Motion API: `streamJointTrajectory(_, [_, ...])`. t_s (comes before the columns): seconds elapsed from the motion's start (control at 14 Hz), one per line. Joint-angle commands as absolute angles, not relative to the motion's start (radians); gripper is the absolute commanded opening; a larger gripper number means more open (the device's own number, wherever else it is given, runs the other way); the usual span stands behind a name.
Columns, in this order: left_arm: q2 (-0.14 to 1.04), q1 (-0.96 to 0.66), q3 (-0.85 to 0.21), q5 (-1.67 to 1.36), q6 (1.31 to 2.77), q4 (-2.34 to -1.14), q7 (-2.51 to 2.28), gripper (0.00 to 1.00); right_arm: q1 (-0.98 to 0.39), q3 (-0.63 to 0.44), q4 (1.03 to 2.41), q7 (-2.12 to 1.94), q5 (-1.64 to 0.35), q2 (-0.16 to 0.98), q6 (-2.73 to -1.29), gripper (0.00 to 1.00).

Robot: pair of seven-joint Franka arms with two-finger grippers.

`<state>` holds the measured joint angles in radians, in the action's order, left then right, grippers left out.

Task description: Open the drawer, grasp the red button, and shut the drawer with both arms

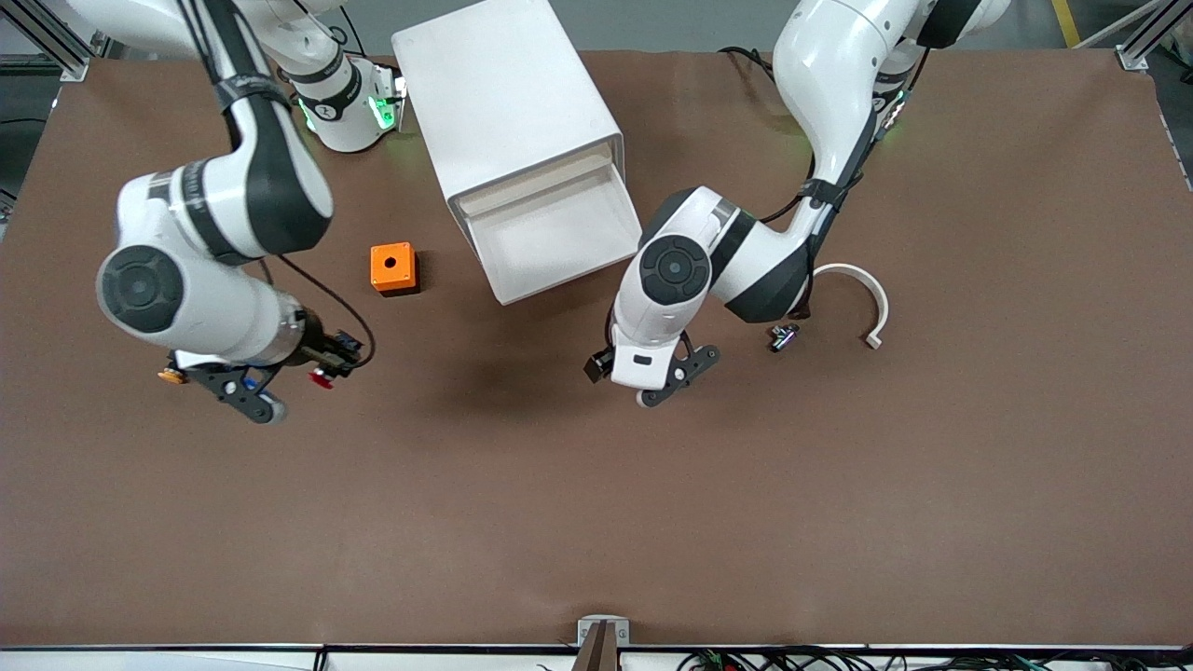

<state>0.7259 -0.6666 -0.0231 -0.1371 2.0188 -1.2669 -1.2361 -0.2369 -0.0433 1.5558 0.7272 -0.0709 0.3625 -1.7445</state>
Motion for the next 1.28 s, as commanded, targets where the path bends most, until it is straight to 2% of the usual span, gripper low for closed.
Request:
streamJointTrajectory(0.0, [0.709, -0.686, -0.026, -0.114, 2.017, -1.285, -1.246, 1.0, -0.192, -0.025, 1.588, 0.674, -0.046, 0.348, -1.776, 0.0])
streamJointTrajectory(0.5, [0.709, -0.742, -0.048, -0.12, 2.017, -1.324, -1.246, 1.0, -0.169, -0.023, 1.807, 0.614, -0.048, 0.394, -2.19, 0.0])
streamJointTrajectory(0.93, [0.712, -0.793, -0.048, -0.123, 2.017, -1.327, -1.244, 1.0, -0.158, -0.023, 1.822, 0.482, -0.06, 0.479, -2.22, 0.0])
streamJointTrajectory(1.21, [0.715, -0.819, -0.049, -0.124, 2.017, -1.328, -1.246, 1.0, -0.074, -0.021, 1.956, 0.264, -0.058, 0.474, -2.39, 0.0])
